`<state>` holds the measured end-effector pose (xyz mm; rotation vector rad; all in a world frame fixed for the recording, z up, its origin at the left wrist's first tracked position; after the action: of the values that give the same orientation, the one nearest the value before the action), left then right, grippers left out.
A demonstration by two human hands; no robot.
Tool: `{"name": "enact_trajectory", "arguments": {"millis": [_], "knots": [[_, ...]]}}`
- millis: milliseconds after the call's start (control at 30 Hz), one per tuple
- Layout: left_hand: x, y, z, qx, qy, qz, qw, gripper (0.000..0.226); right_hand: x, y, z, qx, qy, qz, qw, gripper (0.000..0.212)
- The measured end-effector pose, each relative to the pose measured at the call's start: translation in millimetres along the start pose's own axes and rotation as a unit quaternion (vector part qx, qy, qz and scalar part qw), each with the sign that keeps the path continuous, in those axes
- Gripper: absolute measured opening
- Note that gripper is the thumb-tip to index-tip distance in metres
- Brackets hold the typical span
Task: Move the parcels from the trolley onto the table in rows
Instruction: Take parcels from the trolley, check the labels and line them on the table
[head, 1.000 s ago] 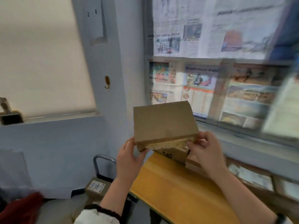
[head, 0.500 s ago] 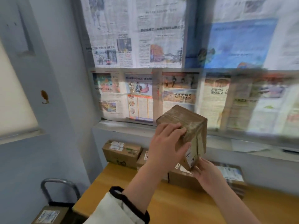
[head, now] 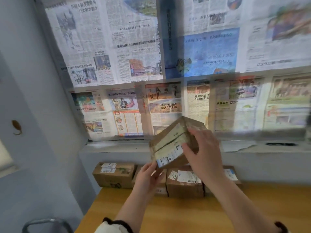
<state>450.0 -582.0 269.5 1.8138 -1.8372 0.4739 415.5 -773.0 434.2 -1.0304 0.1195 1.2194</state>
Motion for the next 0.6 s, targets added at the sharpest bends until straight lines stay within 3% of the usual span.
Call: {"name": "enact_trajectory", "arguments": {"millis": [100,233,400,600], "knots": [[-13,2,20,-0.049,0.051,0.015,0.997,0.039,14,7,30,-0.025,0.061,-0.013,0.998,0.042],[-36,6,3,-0.051,-0.005,0.0,0.999,0.044,33,7,24,0.019,0.052,0.014,0.998,0.05],[-29,11,-60,0.019,-0.231,-0.003,0.973,0.033,39,-1,-8,0.11,-0.055,0.098,0.988,0.062],[22,0,-121,0.082,-0.449,0.025,0.89,0.013,18,-19,-52,0.254,-0.21,0.097,0.939,0.042]]}}
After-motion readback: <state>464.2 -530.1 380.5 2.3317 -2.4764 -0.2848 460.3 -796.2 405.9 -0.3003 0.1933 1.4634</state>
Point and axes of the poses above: each hand's wrist, its own y-axis away from the middle knuckle, its own x-axis out of the palm, z = x × y, the point moved 10 cm from there along -y, towards the middle knuckle, and after that the axes turned 8 degrees about z, right-handed, at the moved point
